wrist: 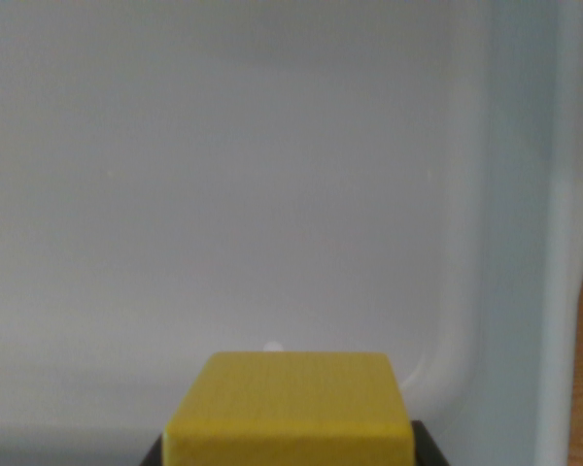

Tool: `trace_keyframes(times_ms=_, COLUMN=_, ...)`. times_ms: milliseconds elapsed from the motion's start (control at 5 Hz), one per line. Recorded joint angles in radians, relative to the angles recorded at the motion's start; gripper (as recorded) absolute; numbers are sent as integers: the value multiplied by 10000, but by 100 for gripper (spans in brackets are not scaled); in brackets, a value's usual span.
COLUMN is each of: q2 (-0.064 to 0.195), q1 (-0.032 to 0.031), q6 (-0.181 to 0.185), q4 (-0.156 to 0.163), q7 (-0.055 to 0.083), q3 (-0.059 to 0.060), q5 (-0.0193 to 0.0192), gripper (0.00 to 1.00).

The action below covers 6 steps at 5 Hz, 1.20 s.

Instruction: Pick yellow cube

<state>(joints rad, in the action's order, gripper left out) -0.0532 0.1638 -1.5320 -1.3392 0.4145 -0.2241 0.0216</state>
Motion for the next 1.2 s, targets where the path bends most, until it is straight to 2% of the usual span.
trace_keyframes(times_ms=200, q2=-77, q1=-4, q6=-186, q4=-112, q7=-23, q3=-4, q5=-26, gripper=100)
trace_keyframes(times_ms=400, q2=-77, q1=-4, q6=-186, q4=-112, q7=-23, q3=-4, q5=-26, gripper=100)
trace_keyframes(times_ms=600, q2=-133, q1=-8, q6=-323, q4=-194, q7=-40, q3=-6, q5=-45, gripper=100)
trace_keyframes(times_ms=1200, q2=-164, q1=-9, q6=-398, q4=-240, q7=-50, q3=-8, q5=-55, gripper=100)
